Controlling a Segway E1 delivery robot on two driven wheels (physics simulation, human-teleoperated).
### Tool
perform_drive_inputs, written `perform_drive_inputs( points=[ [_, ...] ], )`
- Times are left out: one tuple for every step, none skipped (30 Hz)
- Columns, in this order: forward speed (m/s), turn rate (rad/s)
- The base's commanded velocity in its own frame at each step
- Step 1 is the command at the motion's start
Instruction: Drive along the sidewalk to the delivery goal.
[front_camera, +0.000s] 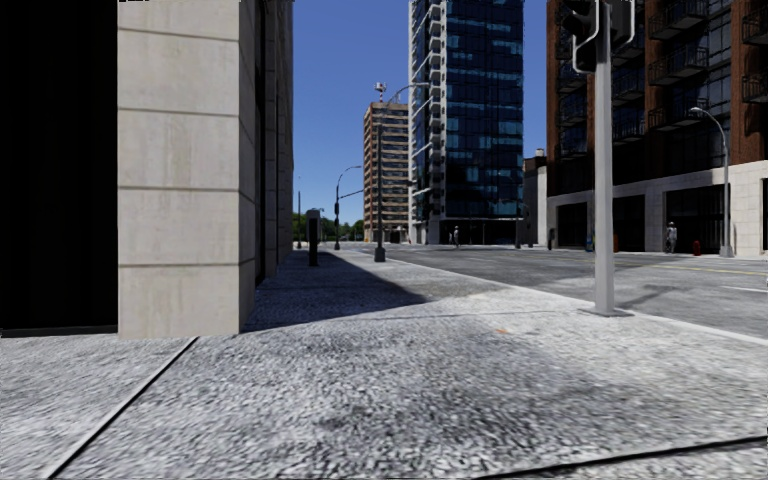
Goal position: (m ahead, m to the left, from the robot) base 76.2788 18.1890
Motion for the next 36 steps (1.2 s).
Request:
perform_drive_inputs(
  points=[
    [2.00, 0.00],
    [2.00, 0.00],
    [2.00, 0.00],
    [2.00, 0.00],
    [2.00, 0.00],
    [2.00, 0.00],
    [2.00, 0.00],
    [2.00, 0.00],
    [2.00, 0.00],
    [2.00, 0.00],
    [2.00, 0.00],
    [2.00, 0.00],
    [2.00, 0.00],
    [2.00, 0.00],
    [2.00, 0.00],
    [2.00, 0.00],
    [2.00, 0.00],
    [2.00, 0.00],
    [2.00, 0.00],
    [2.00, 0.00],
    [2.00, 0.00],
    [2.00, 0.00],
    [2.00, 0.00],
    [2.00, 0.00],
    [2.00, 0.00],
    [2.00, 0.00],
    [2.00, 0.00],
    [2.00, 0.00],
    [2.00, 0.00],
    [2.00, 0.00],
    [2.00, 0.00],
    [2.00, 0.00],
    [2.00, 0.00],
    [2.00, 0.00],
    [2.00, 0.00],
    [2.00, 0.00]
  ],
)
